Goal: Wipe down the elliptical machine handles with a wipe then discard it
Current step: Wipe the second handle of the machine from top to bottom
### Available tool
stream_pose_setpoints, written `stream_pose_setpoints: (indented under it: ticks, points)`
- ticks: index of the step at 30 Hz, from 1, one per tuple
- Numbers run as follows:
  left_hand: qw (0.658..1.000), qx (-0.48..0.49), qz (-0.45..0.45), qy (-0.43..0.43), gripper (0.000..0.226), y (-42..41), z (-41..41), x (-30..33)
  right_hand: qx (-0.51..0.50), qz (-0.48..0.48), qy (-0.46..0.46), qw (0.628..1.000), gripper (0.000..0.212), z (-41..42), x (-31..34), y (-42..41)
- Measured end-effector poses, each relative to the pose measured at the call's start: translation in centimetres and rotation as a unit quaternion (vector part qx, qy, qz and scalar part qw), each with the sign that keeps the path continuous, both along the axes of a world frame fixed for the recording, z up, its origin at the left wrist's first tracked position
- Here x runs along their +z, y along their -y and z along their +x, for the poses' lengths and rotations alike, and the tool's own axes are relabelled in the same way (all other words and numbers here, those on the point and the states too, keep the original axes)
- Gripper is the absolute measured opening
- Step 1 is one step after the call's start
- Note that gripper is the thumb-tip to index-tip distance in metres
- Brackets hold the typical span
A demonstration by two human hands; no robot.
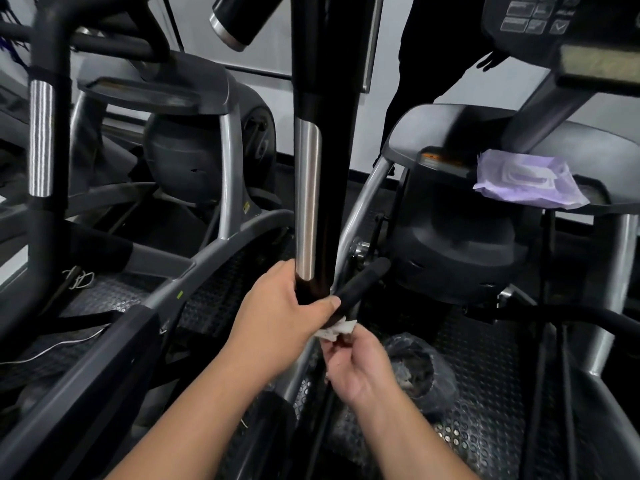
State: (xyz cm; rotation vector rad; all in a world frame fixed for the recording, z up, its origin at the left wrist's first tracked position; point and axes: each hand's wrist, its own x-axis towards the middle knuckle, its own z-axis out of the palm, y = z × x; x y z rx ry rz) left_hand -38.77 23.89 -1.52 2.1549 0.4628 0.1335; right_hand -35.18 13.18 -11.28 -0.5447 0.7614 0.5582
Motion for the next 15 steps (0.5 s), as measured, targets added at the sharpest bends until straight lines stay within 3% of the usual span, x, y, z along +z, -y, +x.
stream_pose_setpoints:
  ticks: [4,8,15]
  points:
    - [1.000,0.007,-0.002,-0.002,0.023,-0.1,0.1,-0.1,0.016,-0.006,0.027,0.999,0.033,-1.3,1.3,-0.5]
    - [1.000,0.009,-0.011,0.003,0.023,-0.1,0.0,-0.3,-0.004,-0.013,0.033,0.999,0.022,-1.8,1.7,-0.5]
    - [1.000,0.011,-0.018,0.008,0.025,0.0,0.0,-0.2,0.057,-0.112,0.093,0.988,0.011,-2.7,3.4,-0.2]
